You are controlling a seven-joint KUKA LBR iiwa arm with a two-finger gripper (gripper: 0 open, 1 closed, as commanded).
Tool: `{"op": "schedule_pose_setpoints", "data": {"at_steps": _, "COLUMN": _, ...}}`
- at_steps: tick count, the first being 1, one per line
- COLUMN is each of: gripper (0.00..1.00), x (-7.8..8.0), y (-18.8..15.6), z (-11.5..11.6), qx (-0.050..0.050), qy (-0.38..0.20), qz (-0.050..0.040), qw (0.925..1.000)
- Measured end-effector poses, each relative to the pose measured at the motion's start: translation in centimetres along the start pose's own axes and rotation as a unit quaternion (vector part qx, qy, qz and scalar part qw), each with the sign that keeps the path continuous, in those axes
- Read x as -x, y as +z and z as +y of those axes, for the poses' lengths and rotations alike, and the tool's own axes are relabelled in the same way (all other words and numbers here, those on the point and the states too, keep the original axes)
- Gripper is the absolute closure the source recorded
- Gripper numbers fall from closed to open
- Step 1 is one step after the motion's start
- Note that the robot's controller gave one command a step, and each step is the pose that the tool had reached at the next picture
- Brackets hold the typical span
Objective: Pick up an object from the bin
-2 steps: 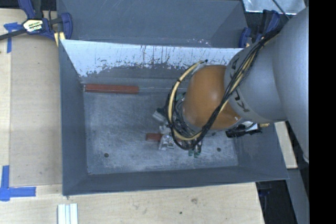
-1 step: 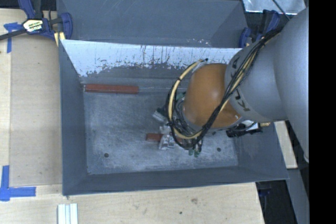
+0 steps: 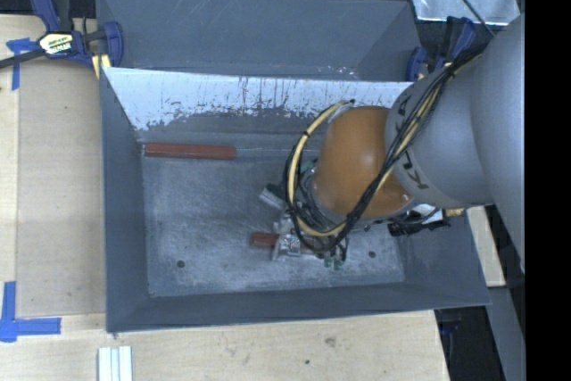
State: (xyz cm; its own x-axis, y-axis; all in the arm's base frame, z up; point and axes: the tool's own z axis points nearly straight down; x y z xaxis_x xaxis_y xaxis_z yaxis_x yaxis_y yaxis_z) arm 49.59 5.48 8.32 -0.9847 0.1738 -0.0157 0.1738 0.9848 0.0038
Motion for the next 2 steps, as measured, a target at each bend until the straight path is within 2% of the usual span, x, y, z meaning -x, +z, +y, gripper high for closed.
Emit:
{"op": "schedule_pose_setpoints", "data": {"at_steps": 1, "gripper": 1.0, "x": -0.4, "y": -1.8, "z": -0.1, "qx": -0.002, "qy": 0.0, "qz": 0.0085, "qw": 1.0}}
{"op": "schedule_pose_setpoints", "data": {"at_steps": 2, "gripper": 1.0, "x": -0.4, "y": -3.6, "z": -0.1, "qx": -0.002, "qy": -0.001, "qz": 0.0079, "qw": 1.0}}
